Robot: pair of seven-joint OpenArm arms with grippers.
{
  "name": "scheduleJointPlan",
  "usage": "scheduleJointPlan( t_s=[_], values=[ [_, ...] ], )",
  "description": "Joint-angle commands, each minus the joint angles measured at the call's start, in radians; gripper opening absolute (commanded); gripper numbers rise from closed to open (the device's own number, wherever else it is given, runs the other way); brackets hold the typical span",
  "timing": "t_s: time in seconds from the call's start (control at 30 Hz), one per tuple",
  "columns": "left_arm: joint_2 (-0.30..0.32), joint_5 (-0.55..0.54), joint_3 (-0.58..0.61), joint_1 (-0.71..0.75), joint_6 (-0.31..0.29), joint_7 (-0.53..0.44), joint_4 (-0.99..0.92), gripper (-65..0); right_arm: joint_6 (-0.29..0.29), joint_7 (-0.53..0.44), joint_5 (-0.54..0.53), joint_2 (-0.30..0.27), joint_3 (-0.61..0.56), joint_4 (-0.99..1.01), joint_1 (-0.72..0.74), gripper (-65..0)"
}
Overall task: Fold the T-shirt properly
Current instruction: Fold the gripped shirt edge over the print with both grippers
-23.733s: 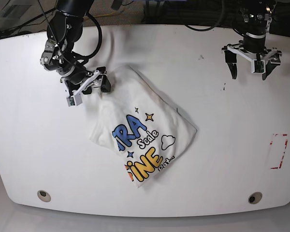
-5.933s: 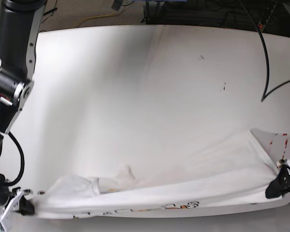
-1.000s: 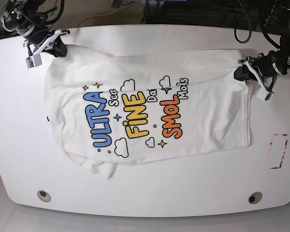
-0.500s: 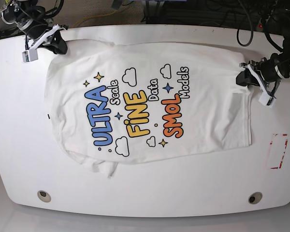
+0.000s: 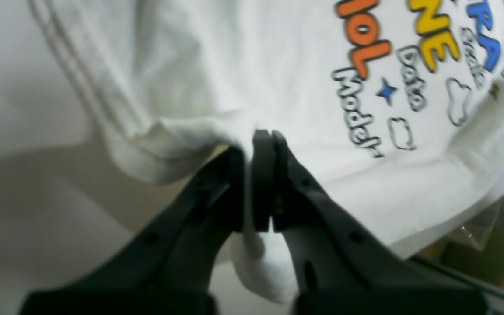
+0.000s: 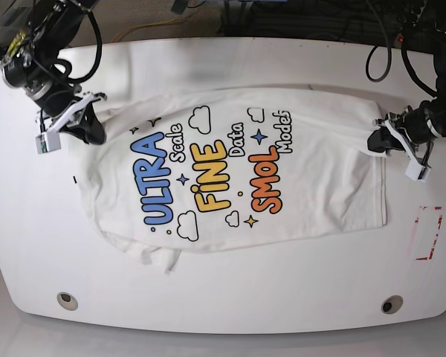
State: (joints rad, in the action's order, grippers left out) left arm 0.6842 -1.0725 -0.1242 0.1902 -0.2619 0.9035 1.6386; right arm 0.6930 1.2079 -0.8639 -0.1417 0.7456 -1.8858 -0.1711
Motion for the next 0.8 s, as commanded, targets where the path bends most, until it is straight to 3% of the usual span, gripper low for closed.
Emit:
scheduleJointPlan(
  t_s=[0.0,0.17,0.37,0.77],
  values=[
    [0.019,-0.013,-0.010,-0.028,-0.003,-0.013,-0.019,-64.6,0.003,-0.021,0.027,-0.020,0.007,0.055,0.051,-65.0],
    [0.019,-0.013,-0.010,-0.062,-0.003,-0.013,-0.082,-64.6,0.004,-0.026,0.096,-0.022,0.005,0.150,0.161,-65.0],
    [-0.013,-0.013,-0.010,-0.105,-0.003,-0.013,-0.157,-64.6,0.004,-0.038,0.131,-0.069,-0.024,0.326,0.296,-65.0],
    [-0.067,-0.012,-0.007,-0.242,-0.003,-0.013,-0.347,-64.0,0.003,-0.234,0.131,-0.141,-0.123,0.628,0.404,-65.0]
  ],
)
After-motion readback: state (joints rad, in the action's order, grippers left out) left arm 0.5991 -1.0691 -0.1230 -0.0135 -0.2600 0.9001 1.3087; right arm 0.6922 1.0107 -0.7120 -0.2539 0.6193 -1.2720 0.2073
